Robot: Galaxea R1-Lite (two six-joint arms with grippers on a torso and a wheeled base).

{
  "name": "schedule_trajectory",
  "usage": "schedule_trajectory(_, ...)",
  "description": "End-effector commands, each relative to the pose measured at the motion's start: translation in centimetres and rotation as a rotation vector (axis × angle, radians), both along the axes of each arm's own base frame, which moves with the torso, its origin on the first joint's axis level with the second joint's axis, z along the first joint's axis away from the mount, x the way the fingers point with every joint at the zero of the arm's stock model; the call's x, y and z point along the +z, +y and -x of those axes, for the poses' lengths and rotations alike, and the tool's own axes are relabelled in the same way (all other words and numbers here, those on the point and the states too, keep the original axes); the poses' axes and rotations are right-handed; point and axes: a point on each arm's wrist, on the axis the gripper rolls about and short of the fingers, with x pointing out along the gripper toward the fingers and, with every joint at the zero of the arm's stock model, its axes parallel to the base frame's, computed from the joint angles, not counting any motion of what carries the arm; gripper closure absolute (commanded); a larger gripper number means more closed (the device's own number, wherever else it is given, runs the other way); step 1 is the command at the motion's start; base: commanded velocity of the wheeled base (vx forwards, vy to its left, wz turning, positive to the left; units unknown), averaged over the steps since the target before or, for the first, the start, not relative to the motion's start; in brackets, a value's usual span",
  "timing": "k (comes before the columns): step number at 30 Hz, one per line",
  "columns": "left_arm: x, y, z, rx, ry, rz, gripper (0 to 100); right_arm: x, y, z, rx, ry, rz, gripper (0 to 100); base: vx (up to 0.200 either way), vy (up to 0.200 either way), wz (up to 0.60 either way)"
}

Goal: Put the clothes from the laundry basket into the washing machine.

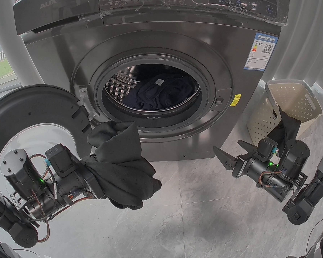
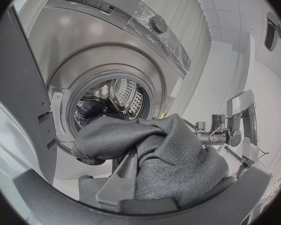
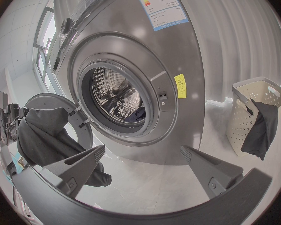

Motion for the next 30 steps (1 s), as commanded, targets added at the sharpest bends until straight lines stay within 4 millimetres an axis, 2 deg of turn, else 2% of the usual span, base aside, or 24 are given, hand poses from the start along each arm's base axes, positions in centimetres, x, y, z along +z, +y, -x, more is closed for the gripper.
schedule_trajectory(1, -0.1, 0.0, -0.1, 0.000, 0.005, -0.003, 100, 0.0, 0.0, 0.0, 0.001, -0.001, 0.000, 0, 0.000, 0.000, 0.00)
schedule_trajectory(4, -0.1, -0.1, -0.1, 0.003, 0.005, 0.000, 100, 0.0, 0.0, 0.0, 0.001, -0.001, 0.000, 0, 0.000, 0.000, 0.00)
schedule_trajectory(19, -0.2, -0.1, -0.2, -0.002, 0.008, -0.002, 100, -0.4, 0.3, 0.8, 0.033, 0.022, 0.015, 0, 0.200, 0.000, 0.00)
schedule_trajectory(23, -0.4, -0.3, -0.3, -0.005, 0.014, -0.006, 100, -1.2, 0.5, 1.9, 0.073, 0.058, 0.039, 0, 0.000, 0.000, 0.00)
schedule_trajectory(30, -0.9, -0.4, -0.4, -0.005, 0.032, -0.020, 100, -1.2, 1.3, 2.5, 0.112, 0.061, 0.039, 0, 0.000, 0.000, 0.00)
